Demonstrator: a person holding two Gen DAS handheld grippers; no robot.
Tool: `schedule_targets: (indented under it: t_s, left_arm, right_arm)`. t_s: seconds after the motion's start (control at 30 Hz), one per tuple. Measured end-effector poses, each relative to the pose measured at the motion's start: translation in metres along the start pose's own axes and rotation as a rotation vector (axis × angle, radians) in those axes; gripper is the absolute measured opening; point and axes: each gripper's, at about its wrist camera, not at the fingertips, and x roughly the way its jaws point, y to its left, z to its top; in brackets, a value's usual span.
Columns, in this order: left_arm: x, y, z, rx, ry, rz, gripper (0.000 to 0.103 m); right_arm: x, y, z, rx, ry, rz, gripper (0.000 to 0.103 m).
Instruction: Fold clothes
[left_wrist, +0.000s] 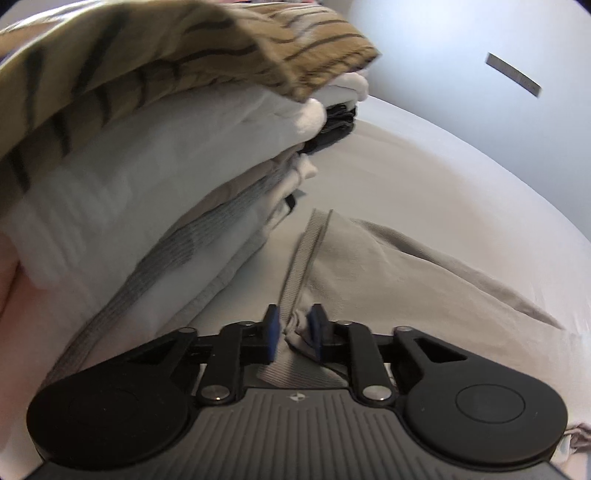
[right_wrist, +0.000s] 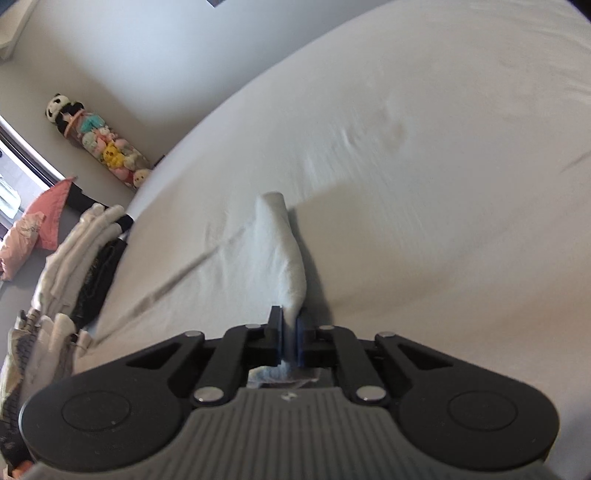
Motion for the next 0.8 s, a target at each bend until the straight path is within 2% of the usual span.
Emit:
schedule_targets:
  t_s: [0.1, 0.2, 0.33, 0.47, 0.63, 0.8]
  left_arm:
    - [-0.001, -0.002, 0.001, 0.013, 0.014, -0.017, 0.016]
    - [-0.005, -0.006, -0.001, 0.017, 0.061, -0.076, 0.015]
    - [-0.016, -0.023, -0.011, 0.093, 0.142, -0.138, 0.015]
    - [-0.031, -0.048, -0.027, 0.203, 0.207, -0.169, 0.015]
    - [-0.036, -0.071, -0.040, 0.324, 0.206, -0.139, 0.015]
    - [-0.033, -0.064, -0.038, 0.282, 0.224, -0.163, 0.015]
  right_arm:
    - [-0.023, 0.007, 0.004, -0.005, -0.024, 0.005, 0.007]
    - [-0.047, 0.008, 0.002, -0.019, -0.045, -0.027, 0.007]
    - [-0.084, -0.010, -0.005, 0.019, -0.050, -0.091, 0.007]
    - [-0.117, -0.032, -0.012, 0.026, -0.057, -0.161, 0.007]
    - [-0.124, -0.053, -0.020, -0.008, -0.032, -0.210, 0.007]
    - [-0.105, -0.068, -0.034, -0.059, 0.020, -0.241, 0.010]
